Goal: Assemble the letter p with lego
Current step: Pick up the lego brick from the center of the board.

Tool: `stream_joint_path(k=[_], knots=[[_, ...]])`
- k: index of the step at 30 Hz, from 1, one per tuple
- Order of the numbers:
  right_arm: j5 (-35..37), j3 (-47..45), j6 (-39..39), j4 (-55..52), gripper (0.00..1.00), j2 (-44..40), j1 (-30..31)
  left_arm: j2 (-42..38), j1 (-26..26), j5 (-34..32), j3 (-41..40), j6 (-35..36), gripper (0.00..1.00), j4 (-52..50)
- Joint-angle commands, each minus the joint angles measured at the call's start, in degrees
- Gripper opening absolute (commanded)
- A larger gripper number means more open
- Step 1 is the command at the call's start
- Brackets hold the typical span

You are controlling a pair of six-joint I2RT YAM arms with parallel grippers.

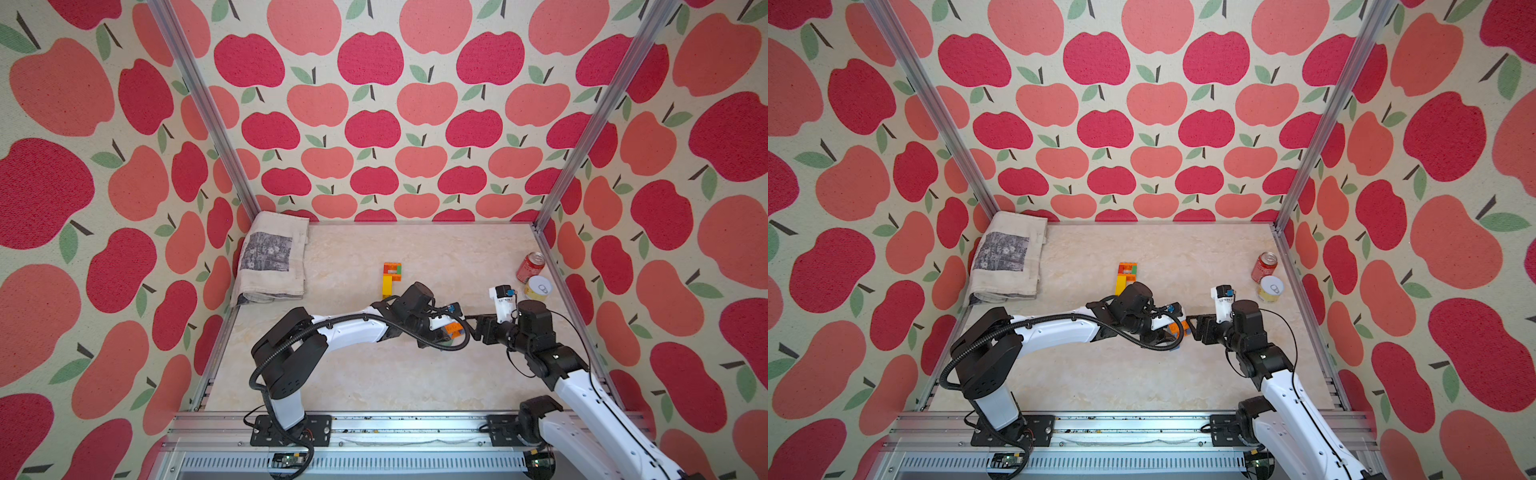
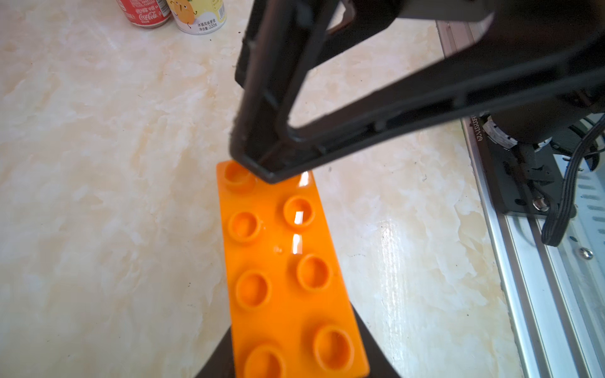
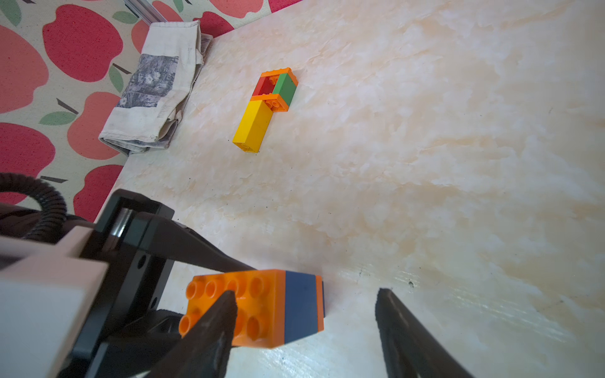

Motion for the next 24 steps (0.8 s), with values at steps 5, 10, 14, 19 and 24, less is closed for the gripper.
stream_joint_path(k=[5, 10, 14, 19, 24], knots=[[-2.45, 1.16, -0.46, -1.58, 0.70, -0.99, -0.34, 0.18, 0.98, 4.03, -1.02, 3.47, 0.34, 1.24], [-3.64, 1.60, -1.01, -2.67, 0.70, -1.36, -0.26, 0.13, 1.72, 6.67, -1.06, 4.67, 0.33, 1.24], [-4.80, 2.72, -2.04, -4.72, 0.69, -1.61, 0.00, 0.38, 2.54, 9.65, -1.16, 5.93, 0.32, 1.03], [-4.26, 4.77, -2.95, -7.39, 0.71, -1.82, 1.26, 1.42, 2.97, 10.42, 0.26, 6.80, 0.31, -0.74], [-0.19, 6.69, -3.98, -9.42, 0.74, -0.72, 3.70, 2.06, 2.98, 10.42, 0.65, 7.14, 0.30, -1.55]])
